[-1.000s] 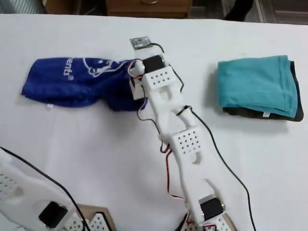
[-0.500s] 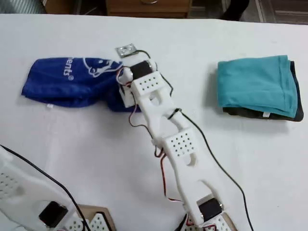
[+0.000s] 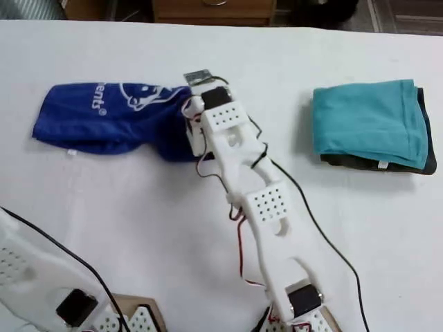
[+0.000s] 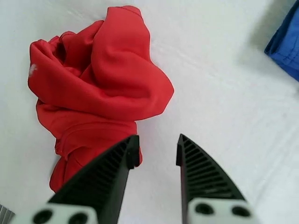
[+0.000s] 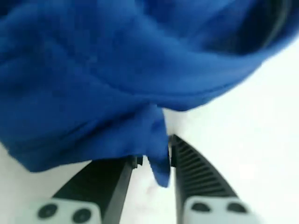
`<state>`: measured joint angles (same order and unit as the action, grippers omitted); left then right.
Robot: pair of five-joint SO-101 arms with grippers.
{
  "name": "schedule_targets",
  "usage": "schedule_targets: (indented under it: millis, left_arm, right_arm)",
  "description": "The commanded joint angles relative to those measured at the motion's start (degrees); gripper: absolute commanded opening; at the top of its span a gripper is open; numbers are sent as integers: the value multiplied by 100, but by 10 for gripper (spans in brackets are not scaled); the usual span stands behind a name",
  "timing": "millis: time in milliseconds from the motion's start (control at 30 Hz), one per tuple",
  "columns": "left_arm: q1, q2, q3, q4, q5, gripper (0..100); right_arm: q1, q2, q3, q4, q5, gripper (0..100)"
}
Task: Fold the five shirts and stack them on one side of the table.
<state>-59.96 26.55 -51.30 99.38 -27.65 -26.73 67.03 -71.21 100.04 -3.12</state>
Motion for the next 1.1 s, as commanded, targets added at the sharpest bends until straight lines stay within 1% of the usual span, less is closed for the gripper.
schedule_targets:
  millis: [0, 200, 300, 500, 667, 800, 1067]
  left_arm:
    - [88, -290, -22, -88, 0, 154]
    - [88, -290, -22, -88, 0, 154]
    - [88, -290, -22, -88, 0, 154]
    - [88, -290, -22, -88, 0, 154]
    - [88, -290, -22, -79, 0, 154]
    - [79, -290, -22, -79, 0, 154]
    - [88, -290, -22, -79, 0, 154]
  right_arm:
    - [189, -92, -299, 110, 35, 30]
    - [215, -75, -369, 110, 35, 135]
    - [224, -48, -396, 110, 35, 170]
    - [233, -92, -475, 101, 35, 173]
    - [224, -84, -862, 101, 607, 173]
    - [207, -31, -853, 110, 624, 173]
    - [224, -31, -387, 101, 651, 173]
